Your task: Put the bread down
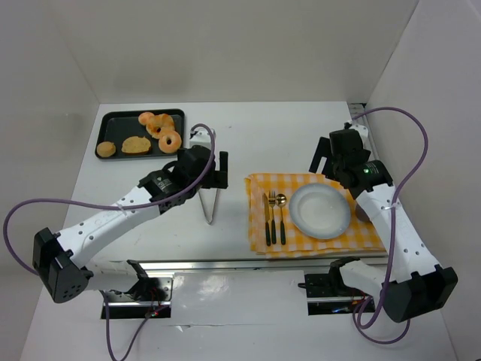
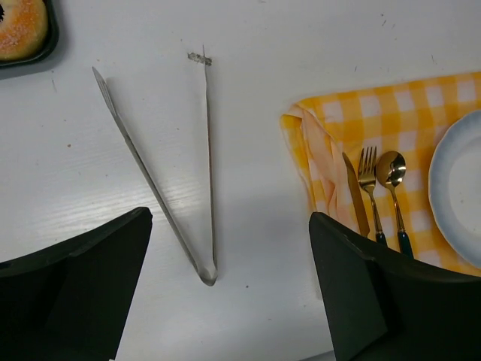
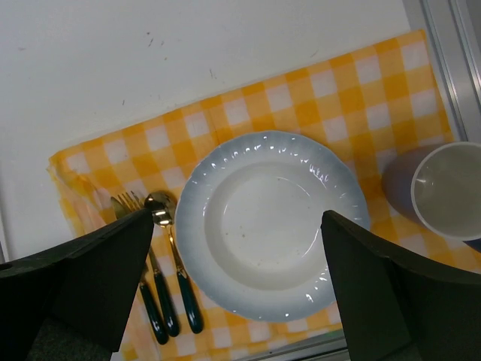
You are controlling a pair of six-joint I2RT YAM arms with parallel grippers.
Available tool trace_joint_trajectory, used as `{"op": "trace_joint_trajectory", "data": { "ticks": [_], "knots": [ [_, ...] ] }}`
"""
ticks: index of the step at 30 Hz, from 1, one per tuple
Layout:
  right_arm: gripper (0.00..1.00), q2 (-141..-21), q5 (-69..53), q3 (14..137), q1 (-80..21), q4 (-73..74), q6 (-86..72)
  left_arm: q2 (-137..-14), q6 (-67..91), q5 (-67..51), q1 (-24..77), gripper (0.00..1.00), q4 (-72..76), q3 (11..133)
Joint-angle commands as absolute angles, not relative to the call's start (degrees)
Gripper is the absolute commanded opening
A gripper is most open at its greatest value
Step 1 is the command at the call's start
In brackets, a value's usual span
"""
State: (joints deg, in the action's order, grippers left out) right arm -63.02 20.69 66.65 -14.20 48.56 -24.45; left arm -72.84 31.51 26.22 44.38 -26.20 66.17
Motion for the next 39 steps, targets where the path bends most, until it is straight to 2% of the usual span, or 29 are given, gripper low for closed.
{"op": "trace_joint_trajectory", "data": {
  "ticks": [1, 9, 20, 28, 34, 39],
  "knots": [
    [1.00, -61.4, 21.2, 66.4, -13.8, 45.4, -25.0, -71.7, 31.6, 29.3, 44.8, 0.99, -25.7, 67.2],
    [1.00, -60.9, 22.4, 66.4, -13.8, 45.4, -25.0, -72.9, 30.8, 19.9, 44.2, 0.98, -24.6, 67.5],
    [1.00, -60.9, 22.4, 65.4, -13.8, 45.4, -25.0, -77.4, 40.3, 25.0, 44.7, 0.99, -29.5, 63.5],
    [1.00, -61.6, 22.2, 64.9, -13.8, 44.8, -25.0, -80.6, 44.0, 19.4, 45.3, 0.99, -22.8, 53.8],
    [1.00, -63.2, 22.2, 66.7, -13.8, 45.4, -25.0, -88.3, 52.5, 23.7, 45.9, 0.99, -28.4, 54.8],
    [1.00, -63.2, 22.2, 66.7, -13.8, 45.4, -25.0, -94.2, 52.5, 23.0, 44.0, 0.99, -26.7, 56.5]
  ]
}}
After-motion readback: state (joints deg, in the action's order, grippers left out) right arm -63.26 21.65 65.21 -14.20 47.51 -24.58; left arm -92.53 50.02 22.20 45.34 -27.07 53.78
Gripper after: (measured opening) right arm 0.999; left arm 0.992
